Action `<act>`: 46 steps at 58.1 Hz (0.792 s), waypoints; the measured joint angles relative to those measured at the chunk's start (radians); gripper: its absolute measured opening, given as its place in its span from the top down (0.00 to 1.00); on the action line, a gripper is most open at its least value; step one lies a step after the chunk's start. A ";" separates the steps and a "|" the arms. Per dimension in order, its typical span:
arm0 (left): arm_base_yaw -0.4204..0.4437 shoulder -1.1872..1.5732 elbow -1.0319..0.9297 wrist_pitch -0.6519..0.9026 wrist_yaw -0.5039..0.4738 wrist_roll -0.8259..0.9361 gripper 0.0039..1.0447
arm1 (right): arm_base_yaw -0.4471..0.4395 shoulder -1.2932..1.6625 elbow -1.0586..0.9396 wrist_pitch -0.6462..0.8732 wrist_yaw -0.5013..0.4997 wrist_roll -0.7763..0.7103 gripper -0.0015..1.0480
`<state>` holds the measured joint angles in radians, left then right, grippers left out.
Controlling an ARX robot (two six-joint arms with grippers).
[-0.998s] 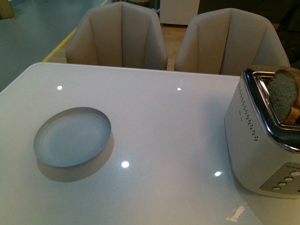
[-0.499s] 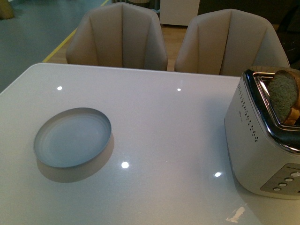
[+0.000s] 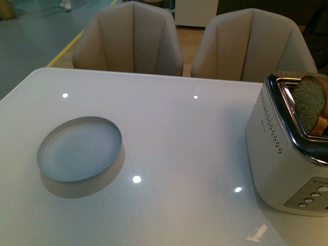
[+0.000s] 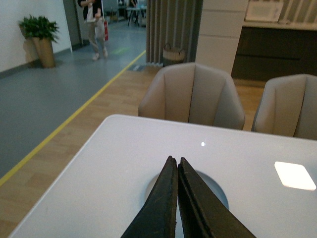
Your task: Left arm holds plate, right arm toasts bread
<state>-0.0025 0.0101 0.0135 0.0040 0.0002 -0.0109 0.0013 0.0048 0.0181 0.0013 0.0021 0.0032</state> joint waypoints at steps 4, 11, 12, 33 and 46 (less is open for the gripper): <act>0.000 -0.003 0.000 -0.002 0.000 0.000 0.97 | 0.000 0.000 0.000 0.000 0.000 0.000 0.09; 0.000 -0.004 0.000 -0.003 0.000 0.000 0.97 | 0.000 0.000 0.000 0.000 0.000 0.000 0.09; 0.000 -0.004 0.000 -0.003 0.000 0.000 0.97 | 0.000 0.000 0.000 0.000 0.000 0.000 0.09; 0.000 -0.004 0.000 -0.003 0.000 0.000 0.70 | 0.000 0.000 0.000 0.000 0.000 0.000 0.09; 0.000 -0.004 0.000 -0.003 0.000 0.000 0.32 | 0.000 0.000 0.000 0.000 0.000 0.000 0.09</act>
<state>-0.0025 0.0063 0.0135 0.0013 0.0002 -0.0113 0.0013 0.0048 0.0181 0.0013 0.0021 0.0032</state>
